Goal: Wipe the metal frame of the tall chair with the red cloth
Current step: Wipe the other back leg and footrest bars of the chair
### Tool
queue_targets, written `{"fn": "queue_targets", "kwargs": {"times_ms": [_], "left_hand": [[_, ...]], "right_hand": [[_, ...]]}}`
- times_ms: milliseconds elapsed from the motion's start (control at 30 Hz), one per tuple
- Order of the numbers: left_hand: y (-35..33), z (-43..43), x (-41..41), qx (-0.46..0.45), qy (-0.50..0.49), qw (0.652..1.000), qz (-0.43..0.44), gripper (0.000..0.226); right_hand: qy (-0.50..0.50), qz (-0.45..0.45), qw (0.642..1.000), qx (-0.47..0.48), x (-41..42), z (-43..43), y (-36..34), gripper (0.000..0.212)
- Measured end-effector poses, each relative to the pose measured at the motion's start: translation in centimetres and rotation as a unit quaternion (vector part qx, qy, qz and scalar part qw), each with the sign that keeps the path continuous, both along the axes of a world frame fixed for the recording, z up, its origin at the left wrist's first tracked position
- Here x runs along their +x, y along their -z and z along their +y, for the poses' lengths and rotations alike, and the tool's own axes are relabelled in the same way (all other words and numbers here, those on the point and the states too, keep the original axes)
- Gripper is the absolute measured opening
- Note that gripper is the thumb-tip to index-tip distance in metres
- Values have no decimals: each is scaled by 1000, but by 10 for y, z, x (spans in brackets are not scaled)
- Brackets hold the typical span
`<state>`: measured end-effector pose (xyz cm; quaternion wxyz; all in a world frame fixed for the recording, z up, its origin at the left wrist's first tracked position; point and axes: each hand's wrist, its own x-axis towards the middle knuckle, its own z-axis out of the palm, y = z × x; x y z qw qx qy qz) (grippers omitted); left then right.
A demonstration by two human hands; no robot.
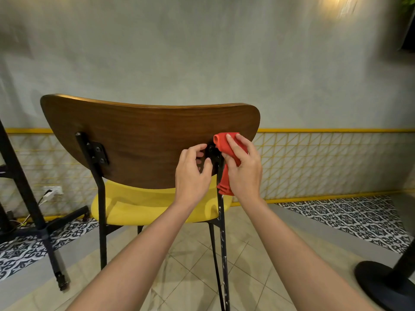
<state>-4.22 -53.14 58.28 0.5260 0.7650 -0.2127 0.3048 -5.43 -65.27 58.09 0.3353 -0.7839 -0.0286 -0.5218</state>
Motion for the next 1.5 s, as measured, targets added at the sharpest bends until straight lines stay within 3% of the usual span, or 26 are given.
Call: {"fn": "queue_targets", "kwargs": {"times_ms": [567, 700, 933, 1033, 1233, 1400, 1500], "left_hand": [[19, -3, 0, -16, 28, 999, 1, 43], [27, -2, 1, -10, 27, 1000, 11, 45], [25, 0, 2, 2, 20, 1000, 0, 41], [27, 0, 3, 1, 21, 1000, 1, 41], [32, 2, 4, 7, 18, 1000, 12, 42], [36, 7, 1, 10, 7, 1000, 23, 41], [37, 10, 0, 10, 4, 999, 32, 40]], "right_hand": [[-100, 201, 965, 133, 1, 1, 71, 51], [-103, 185, 967, 141, 1, 2, 65, 48], [-78, 75, 981, 164, 3, 16, 19, 42], [-65, 79, 980, 170, 3, 21, 20, 43], [-39, 139, 975, 172, 5, 18, 35, 44], [-24, 295, 944, 147, -1, 4, 51, 47], [-48, 306, 938, 156, -8, 0, 50, 46]]}}
